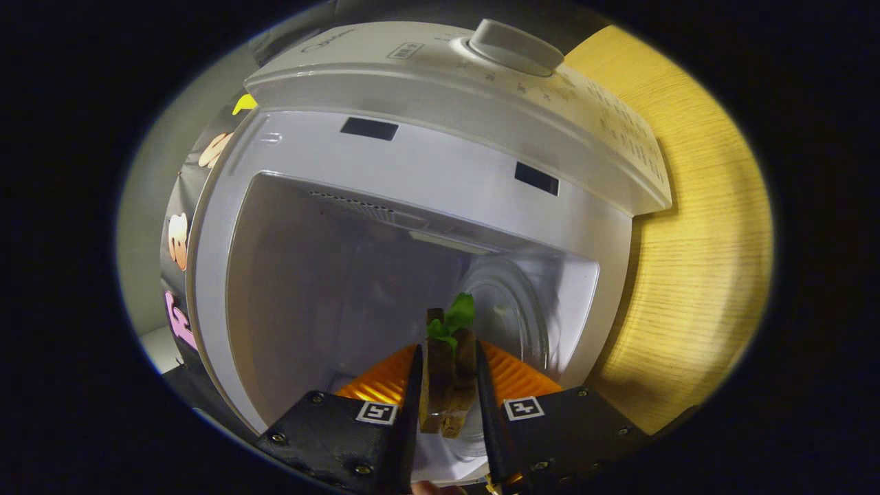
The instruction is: Open the microwave, put the food inside, and close the microwave door.
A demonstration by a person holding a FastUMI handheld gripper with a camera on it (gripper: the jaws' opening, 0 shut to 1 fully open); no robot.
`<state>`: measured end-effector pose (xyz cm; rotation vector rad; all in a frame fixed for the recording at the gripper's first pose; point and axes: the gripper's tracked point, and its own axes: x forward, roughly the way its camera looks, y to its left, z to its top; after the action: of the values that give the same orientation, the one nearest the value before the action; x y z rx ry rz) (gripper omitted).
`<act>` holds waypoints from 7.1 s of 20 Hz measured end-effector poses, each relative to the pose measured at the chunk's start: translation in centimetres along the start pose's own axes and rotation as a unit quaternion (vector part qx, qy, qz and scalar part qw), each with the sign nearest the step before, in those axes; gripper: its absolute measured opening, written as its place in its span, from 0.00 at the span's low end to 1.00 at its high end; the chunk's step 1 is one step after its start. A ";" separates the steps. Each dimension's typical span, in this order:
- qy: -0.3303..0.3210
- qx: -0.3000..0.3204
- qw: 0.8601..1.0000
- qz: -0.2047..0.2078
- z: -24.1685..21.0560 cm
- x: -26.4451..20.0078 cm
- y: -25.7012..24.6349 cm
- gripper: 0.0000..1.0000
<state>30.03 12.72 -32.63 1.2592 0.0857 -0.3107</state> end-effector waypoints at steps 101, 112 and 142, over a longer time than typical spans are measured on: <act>-0.014 -0.540 0.831 0.136 6.2 -29.0 5.5 0.00; -0.013 -0.540 0.836 0.097 10.0 -21.1 5.9 0.01; -0.017 -0.551 0.829 0.092 13.5 -15.6 9.4 0.03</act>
<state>16.32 5.39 -16.20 0.0965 0.0905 -0.0701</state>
